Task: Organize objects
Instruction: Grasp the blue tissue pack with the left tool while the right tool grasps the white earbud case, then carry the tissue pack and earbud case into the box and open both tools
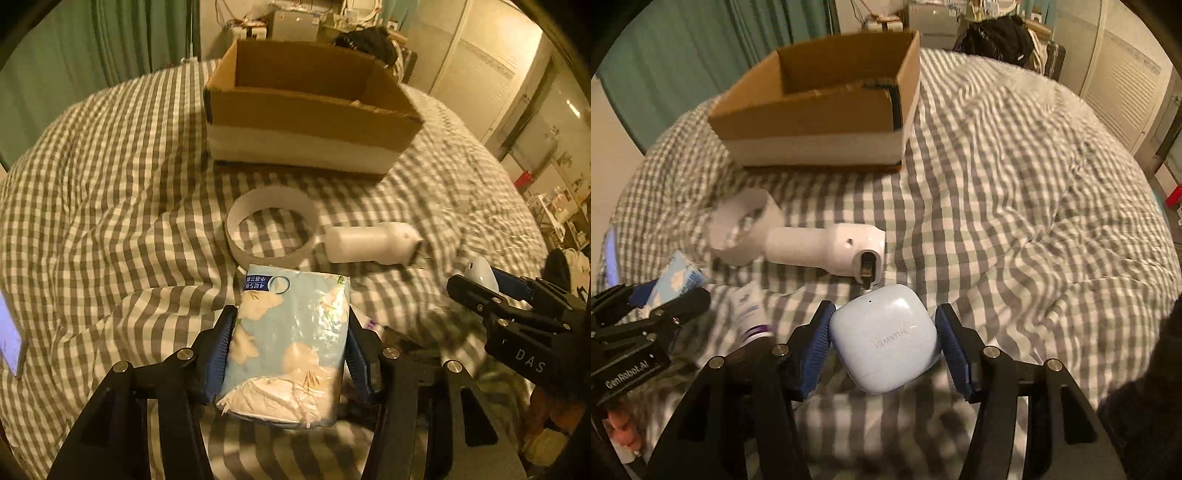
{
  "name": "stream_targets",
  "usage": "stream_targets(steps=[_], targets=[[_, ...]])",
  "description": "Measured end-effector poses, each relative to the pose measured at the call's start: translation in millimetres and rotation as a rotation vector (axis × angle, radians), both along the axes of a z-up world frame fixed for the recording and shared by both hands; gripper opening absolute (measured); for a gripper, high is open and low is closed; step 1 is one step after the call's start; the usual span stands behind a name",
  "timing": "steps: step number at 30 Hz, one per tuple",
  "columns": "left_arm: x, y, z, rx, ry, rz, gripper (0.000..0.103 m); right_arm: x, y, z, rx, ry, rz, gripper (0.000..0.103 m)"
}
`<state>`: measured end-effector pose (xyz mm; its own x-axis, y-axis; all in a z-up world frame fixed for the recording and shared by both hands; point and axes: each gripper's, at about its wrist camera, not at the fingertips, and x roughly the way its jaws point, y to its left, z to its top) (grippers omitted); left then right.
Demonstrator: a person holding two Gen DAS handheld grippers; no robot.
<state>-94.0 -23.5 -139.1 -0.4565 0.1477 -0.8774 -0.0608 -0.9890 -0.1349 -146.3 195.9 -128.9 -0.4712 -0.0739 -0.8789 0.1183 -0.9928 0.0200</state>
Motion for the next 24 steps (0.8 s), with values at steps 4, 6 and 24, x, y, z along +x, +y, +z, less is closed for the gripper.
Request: stream_targets(steps=[4,6,24], targets=[[9.8,12.8,24.1,-0.015,0.057,-0.012,0.056,15.9,-9.2,19.0,-0.011,0.049,0.009,0.056],[19.2,15.8,40.4,-0.035,0.104,-0.012,0.056,24.8,-11.8,34.4,-0.018,0.083,0.015,0.056],[31.8,15.2,137.1,-0.078,0.347,-0.018,0.056,82.9,-53.3,175.0,0.007,0.398,0.122,0.056]])
